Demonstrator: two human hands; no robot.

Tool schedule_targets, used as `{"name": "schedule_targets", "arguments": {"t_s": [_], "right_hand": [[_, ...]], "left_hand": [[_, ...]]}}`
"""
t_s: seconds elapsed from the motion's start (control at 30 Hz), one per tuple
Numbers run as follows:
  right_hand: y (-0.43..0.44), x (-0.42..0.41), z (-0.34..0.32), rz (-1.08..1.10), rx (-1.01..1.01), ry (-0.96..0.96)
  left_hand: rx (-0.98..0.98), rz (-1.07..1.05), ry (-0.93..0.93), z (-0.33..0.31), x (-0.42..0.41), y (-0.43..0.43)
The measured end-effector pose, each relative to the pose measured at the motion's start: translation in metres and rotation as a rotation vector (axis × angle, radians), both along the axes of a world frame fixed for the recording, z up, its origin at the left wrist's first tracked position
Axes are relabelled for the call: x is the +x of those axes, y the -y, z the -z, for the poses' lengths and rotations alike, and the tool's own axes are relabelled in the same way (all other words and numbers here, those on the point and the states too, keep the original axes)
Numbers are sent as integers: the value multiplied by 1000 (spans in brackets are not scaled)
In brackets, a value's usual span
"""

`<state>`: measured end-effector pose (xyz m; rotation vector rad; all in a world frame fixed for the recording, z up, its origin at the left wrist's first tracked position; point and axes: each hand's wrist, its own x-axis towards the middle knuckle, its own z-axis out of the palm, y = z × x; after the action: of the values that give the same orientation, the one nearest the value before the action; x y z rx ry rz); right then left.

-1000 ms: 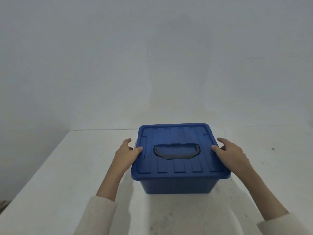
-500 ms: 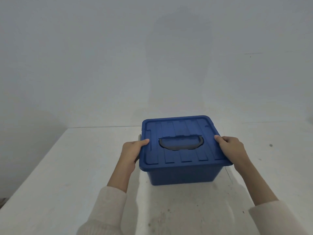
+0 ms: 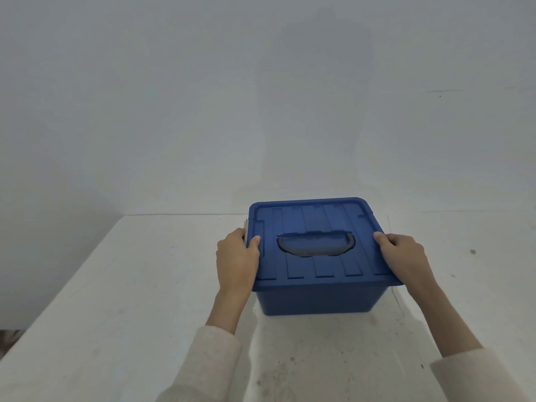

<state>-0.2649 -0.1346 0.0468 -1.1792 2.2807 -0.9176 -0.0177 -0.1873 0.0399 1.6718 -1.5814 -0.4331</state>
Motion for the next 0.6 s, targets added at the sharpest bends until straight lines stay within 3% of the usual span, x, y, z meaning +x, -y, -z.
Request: {"name": "schedule_targets", "arguments": {"t_s": [0.2,0.27,0.37,0.5,0.6], "right_hand": [[3,-3,4,-13,8,-39],[3,-3,6,-18,3,-45],[4,-4,7,-16,-8,-42],[4,-5,7,-18,-16,-34],[4,-4,7,-20,-22,-28]], "left_hand": [[-97,78,143,3,-4,-1],[-86,96,78,2,0,-1],[46,90,-203,-4,11,6],[477,129,-886,-11,23,15],[673,166,-1027,-11,23,13]]}}
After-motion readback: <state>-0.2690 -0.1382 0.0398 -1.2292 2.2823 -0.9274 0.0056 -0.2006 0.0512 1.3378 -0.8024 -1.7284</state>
